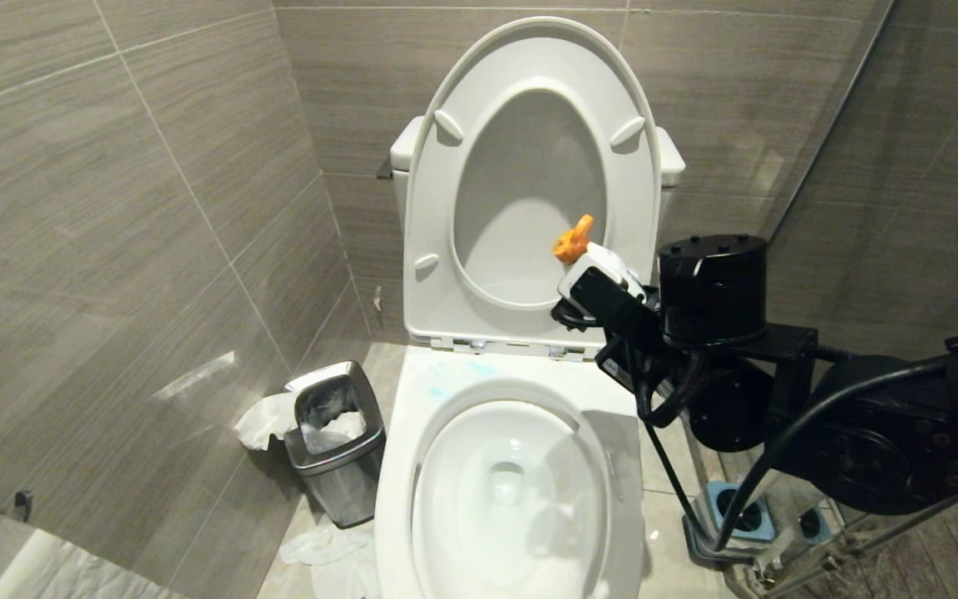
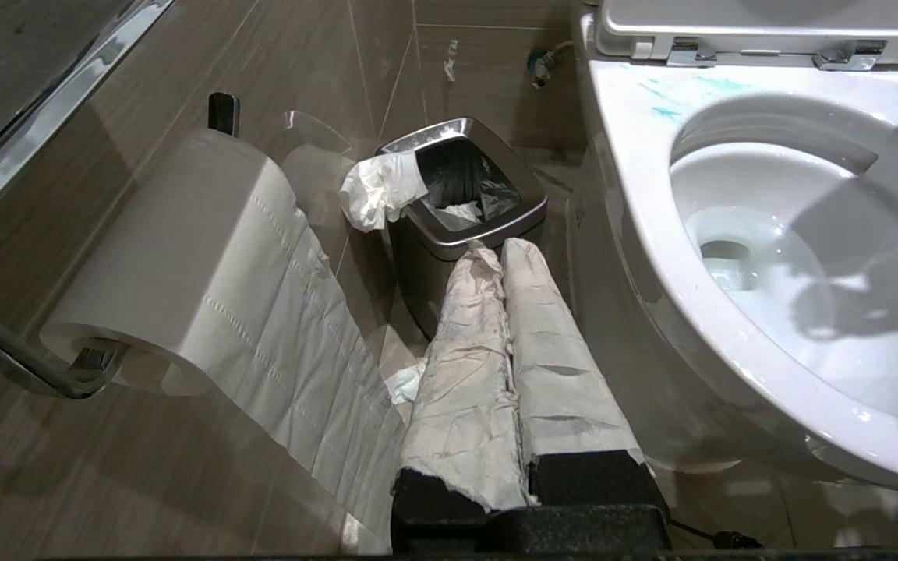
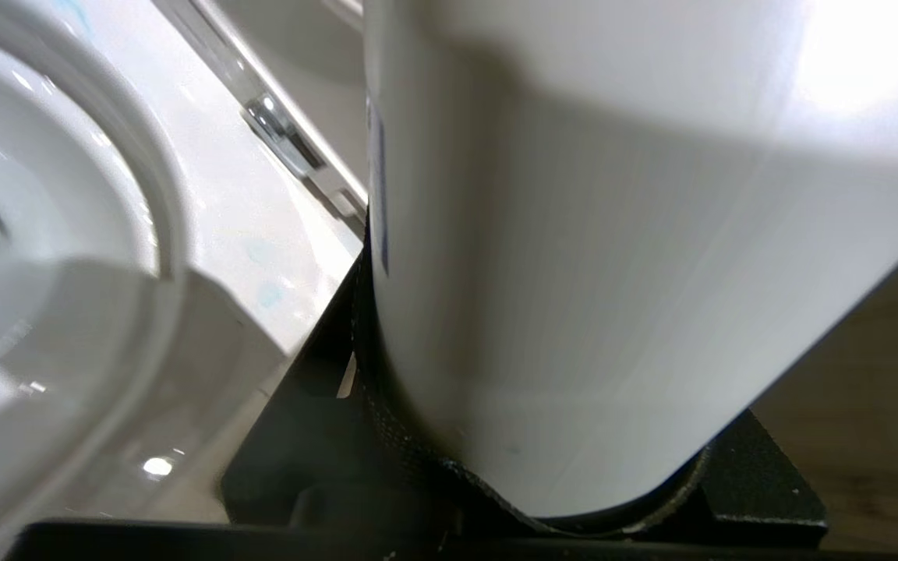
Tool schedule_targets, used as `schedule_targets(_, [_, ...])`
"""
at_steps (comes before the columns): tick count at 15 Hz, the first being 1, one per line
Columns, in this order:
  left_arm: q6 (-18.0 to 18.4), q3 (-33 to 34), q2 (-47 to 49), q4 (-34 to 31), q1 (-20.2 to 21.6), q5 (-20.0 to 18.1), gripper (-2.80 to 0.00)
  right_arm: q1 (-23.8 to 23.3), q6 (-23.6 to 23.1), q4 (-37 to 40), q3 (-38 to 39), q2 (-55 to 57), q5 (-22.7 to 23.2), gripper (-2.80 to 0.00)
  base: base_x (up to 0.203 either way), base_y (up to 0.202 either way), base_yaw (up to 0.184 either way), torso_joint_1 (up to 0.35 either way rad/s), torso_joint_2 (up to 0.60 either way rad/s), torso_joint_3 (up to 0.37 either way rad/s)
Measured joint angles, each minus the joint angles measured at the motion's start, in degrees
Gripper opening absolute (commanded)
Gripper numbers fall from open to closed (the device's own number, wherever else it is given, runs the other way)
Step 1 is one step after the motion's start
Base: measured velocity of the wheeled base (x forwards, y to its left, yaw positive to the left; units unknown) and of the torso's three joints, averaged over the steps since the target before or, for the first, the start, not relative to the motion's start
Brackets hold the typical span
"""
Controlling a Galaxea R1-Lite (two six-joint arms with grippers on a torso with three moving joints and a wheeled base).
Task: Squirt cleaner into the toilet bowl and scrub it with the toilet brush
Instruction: Pour in the cleaning agent
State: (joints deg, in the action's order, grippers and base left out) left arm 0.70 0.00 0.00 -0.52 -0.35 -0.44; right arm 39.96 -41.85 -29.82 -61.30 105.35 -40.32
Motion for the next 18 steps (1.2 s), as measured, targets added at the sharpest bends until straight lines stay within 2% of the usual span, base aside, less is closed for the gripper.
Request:
schedule_targets(8, [0.0,0.0,0.0,0.0,0.0,0.0,-2.80,-0.1,-17.9,0.0,-0.9,2.3,-0.8,-2.80,0.000,0.000,0.000,0.000,0.00,0.000])
schedule_targets(18, [0.0,0.0,0.0,0.0,0.0,0.0,-2.80,-2.1,-43.1,0.3,-3.1,2.4,-0.8,-2.80,0.000,0.000,0.000,0.000,0.00,0.000])
